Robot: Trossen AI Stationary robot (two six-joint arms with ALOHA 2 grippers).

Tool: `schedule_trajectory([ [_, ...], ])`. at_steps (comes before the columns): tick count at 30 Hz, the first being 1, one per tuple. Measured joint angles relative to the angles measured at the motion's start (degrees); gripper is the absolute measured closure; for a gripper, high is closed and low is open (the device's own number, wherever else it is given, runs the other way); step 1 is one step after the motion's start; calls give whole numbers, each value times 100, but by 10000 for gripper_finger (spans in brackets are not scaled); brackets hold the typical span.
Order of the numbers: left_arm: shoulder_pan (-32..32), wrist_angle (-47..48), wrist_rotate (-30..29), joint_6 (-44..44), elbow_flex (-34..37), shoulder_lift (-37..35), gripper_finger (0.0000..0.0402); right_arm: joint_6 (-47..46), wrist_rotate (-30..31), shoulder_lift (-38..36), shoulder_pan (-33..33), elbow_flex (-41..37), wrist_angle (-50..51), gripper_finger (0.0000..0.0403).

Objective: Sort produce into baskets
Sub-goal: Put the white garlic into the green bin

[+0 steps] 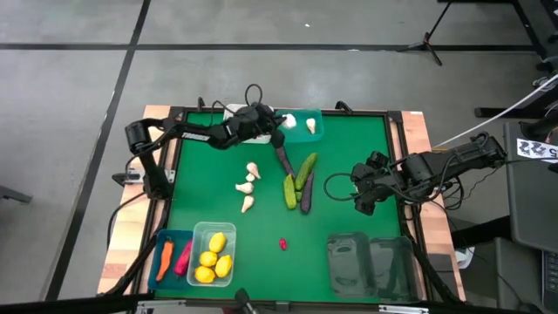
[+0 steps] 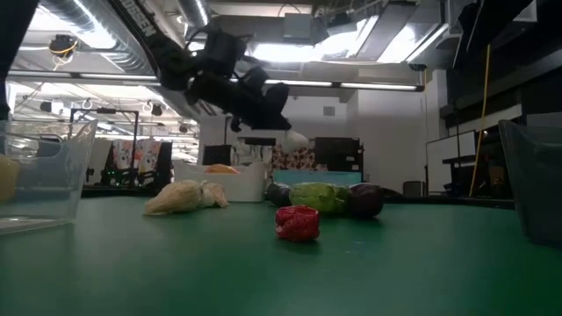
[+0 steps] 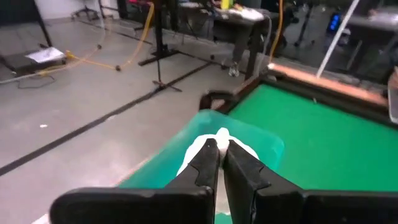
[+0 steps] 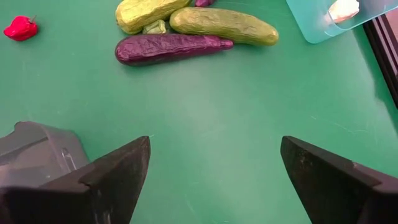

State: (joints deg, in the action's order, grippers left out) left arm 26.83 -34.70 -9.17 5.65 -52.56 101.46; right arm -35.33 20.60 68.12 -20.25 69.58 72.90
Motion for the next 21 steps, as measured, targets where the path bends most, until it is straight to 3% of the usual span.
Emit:
schedule_trajectory([
  [9,15,-68,-35,-22,2,137,376,-24,-2,0,0,0,3,43],
  [21,-11,-116,376,-207,4,110,246,-33,-2,0,0,0,-6,43],
])
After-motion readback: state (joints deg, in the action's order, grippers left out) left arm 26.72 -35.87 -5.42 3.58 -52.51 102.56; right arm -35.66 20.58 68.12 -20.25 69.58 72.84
